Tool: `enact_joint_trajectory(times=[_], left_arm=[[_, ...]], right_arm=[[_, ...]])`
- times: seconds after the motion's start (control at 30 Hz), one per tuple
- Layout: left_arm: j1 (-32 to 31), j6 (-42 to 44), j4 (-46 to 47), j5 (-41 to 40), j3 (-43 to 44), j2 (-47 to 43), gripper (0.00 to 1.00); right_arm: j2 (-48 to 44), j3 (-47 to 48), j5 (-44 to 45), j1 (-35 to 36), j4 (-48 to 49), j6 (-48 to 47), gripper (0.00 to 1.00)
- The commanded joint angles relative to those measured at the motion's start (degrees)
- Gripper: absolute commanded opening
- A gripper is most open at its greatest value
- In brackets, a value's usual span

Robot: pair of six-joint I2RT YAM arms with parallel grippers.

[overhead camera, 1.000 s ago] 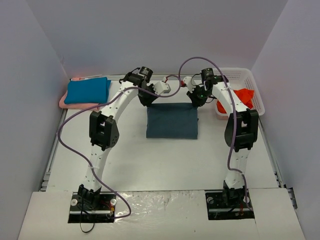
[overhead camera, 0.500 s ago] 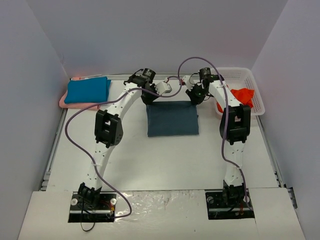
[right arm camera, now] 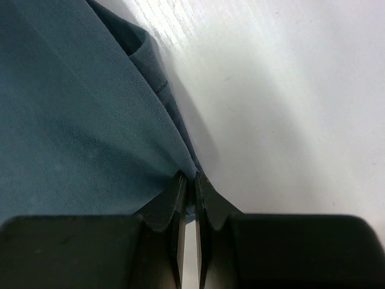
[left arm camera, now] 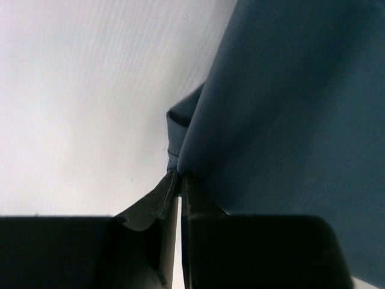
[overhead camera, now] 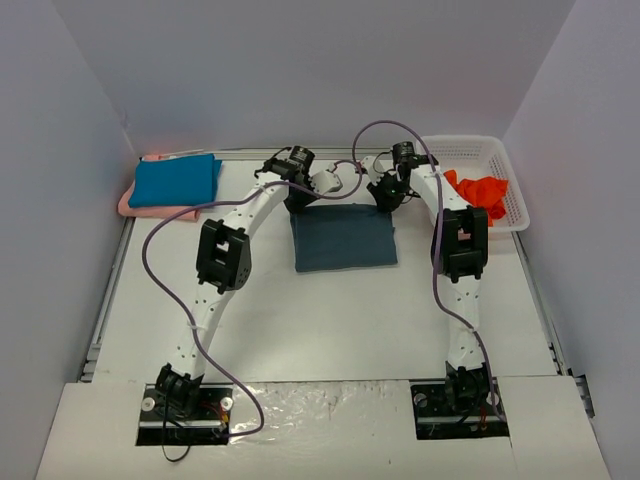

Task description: Fold and stack the t-shirts

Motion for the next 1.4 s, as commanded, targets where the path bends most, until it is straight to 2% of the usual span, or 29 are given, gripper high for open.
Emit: enact_joint_trajectory(times=[0.0,0.03,0.1,0.17,0.23,0.3,0.43,0.53,0.63,0.7,0.73,0.87,1.0,1.03,1.07,1.17,1.2,1.27,1.3,1.37], left_arm=[[0.91,-1.53,-0.11,-6.87,3.05,0.47,0.02],[0.91,-1.97,0.16,-7.92,3.14,0.64,0.02],[0.99,-2.33,0.95,-8.72,3.14,0.82,0.03],[0.91,-3.03,1.65,-8.72,3.23,0.74,0.03],[0.82,-3.64,1.83,-8.81,3.67,0.21,0.04],[0.73,-4.34,2.0,-8.72,4.89,-0.76,0.19],[0.12,-5.49,3.93,-9.95,5.6,-6.54,0.22],[0.11,-7.51,5.08,-10.3,5.51,-11.11,0.39],[0.47,-10.14,4.9,-12.06,3.77,-16.38,0.43],[1.78,-12.24,6.74,-10.84,0.35,-19.9,0.44],[2.48,-13.48,9.01,-10.83,-4.63,-23.92,0.45],[8.19,-20.16,15.18,-8.64,-18.72,-33.44,0.57],[17.14,-27.18,19.75,-4.69,-32.69,-41.79,0.67],[18.38,-27.2,21.5,-2.42,-35.42,-44.76,0.75],[19.44,-26.94,21.95,-1.78,-40.05,-46.19,0.78],[23.22,-27.37,21.7,-0.29,-45.62,-49.97,0.84],[23.93,-27.64,21.26,-0.2,-46.51,-50.59,0.87],[24.99,-27.73,19.59,-3.59,-48.09,-52.0,0.99],[25.42,-27.73,19.5,-3.01,-50.28,-53.48,0.94],[28.41,-28.6,20.11,0.92,-52.66,-55.33,0.94]], right_arm=[[0.77,2.12,2.88,-0.93,0.07,0.45,0.0],[0.77,2.2,3.14,-1.02,0.33,0.71,0.0],[0.86,2.38,3.32,-1.02,0.86,1.07,0.09],[0.94,3.34,4.02,-1.02,1.74,1.77,0.25],[0.24,4.14,6.03,-0.93,3.58,4.65,0.31],[-1.68,4.05,6.75,-0.84,7.09,5.72,0.33],[-6.34,4.4,9.47,-0.14,11.14,8.1,0.36],[-10.56,4.14,11.23,0.74,12.11,8.98,0.37],[-15.74,1.95,10.18,1.7,12.03,10.47,0.39],[-19.95,-1.91,10.09,3.02,12.11,11.08,0.39],[-21.37,-3.41,10.35,3.81,12.11,11.26,0.4],[-28.05,-12.37,14.47,9.17,11.94,11.27,0.43],[-33.24,-22.38,17.56,16.28,11.76,11.96,0.46],[-33.25,-23.36,18.61,17.69,11.41,12.58,0.46],[-33.25,-24.15,19.4,20.58,11.15,12.67,0.46],[-31.41,-27.06,20.99,26.03,11.06,13.11,0.46],[-30.79,-27.41,21.16,27.36,11.06,13.2,0.46],[-28.26,-27.68,21.95,30.95,11.06,13.29,0.46],[-27.37,-27.42,22.22,32.11,11.06,13.55,0.43],[-24.21,-25.66,23.18,35.09,10.8,13.81,0.42]])
